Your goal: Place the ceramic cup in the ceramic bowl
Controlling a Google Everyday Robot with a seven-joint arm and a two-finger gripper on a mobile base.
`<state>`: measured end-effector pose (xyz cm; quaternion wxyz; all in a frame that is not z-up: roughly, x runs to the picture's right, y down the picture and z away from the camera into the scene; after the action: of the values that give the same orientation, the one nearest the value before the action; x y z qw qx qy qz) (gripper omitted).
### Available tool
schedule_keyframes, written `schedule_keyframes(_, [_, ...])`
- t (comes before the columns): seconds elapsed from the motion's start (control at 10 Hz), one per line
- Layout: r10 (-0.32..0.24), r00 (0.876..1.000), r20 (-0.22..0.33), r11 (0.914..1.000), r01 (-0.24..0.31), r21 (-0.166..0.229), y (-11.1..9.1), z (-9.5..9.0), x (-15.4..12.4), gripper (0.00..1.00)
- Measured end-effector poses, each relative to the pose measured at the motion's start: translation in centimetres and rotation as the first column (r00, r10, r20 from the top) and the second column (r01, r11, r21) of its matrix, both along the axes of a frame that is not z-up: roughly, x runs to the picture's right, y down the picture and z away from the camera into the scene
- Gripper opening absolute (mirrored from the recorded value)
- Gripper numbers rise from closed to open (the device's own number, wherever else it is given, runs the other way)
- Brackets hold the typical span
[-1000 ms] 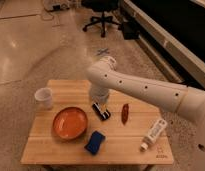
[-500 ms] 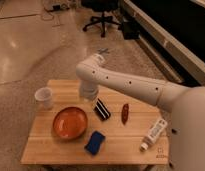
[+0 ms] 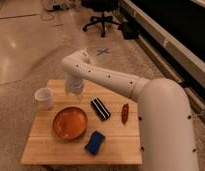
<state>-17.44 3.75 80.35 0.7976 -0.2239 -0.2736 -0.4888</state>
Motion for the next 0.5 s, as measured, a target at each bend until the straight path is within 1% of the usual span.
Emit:
schedule_keyframes(0.2, [-0.03, 0.998, 0.059, 0.9995, 0.029, 0.012, -1.6, 0.8, -3.6, 0.54])
schedule_keyframes(0.5, [-0.063, 0.989, 0.136, 0.9975, 0.058, 0.041, -2.9, 1.3, -8.3, 0.54])
